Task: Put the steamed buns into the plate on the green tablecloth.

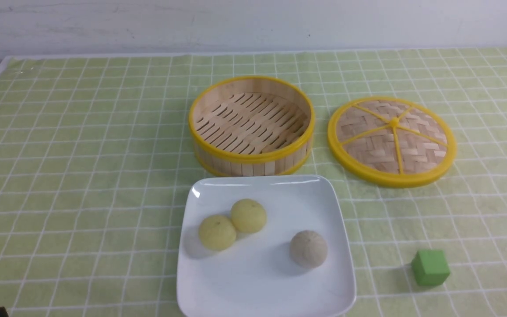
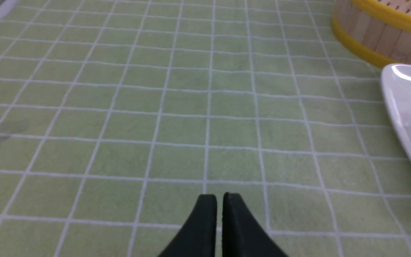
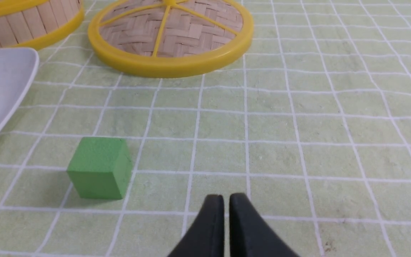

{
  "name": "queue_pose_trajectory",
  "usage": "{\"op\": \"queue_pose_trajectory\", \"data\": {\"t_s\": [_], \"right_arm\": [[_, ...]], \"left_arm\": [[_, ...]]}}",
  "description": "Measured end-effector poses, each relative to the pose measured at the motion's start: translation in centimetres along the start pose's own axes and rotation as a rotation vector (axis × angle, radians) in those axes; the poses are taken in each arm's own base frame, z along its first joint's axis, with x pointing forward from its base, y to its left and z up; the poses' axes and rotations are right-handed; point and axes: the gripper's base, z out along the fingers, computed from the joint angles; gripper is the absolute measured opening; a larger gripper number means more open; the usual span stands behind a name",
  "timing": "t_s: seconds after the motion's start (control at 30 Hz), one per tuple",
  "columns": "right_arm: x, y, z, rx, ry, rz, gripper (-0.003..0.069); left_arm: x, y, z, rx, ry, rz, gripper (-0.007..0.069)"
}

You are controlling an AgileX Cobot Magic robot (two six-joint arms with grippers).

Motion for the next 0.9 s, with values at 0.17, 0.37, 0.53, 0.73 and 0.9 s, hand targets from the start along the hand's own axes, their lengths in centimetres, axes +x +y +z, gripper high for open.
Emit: {"op": "queue_pose_trajectory", "data": {"t_s": [0.17,0.37,0.53,0.73,0.9], "right_arm": [[0.00,0.00,0.00,0.000,0.000,0.000,0.0047],[0.00,0.00,0.00,0.000,0.000,0.000,0.0053],[0.00,0.00,0.00,0.000,0.000,0.000,0.0059],[0.00,0.00,0.00,0.000,0.000,0.000,0.0067],[0.00,0.00,0.00,0.000,0.000,0.000,0.0077]], "left_arm": [[0.25,0.03,-0.11,-0.003,-0.012,-0.012,0.0055],[0.26,0.02,-0.11,-0.001,-0.012,-0.016,0.0064],[0.26,0.01,-0.11,0.000,-0.012,-0.017,0.0074],[0.26,0.01,-0.11,-0.001,-0.012,-0.017,0.0077],[0.26,0.01,-0.11,-0.001,-0.012,-0.017,0.0085]]}}
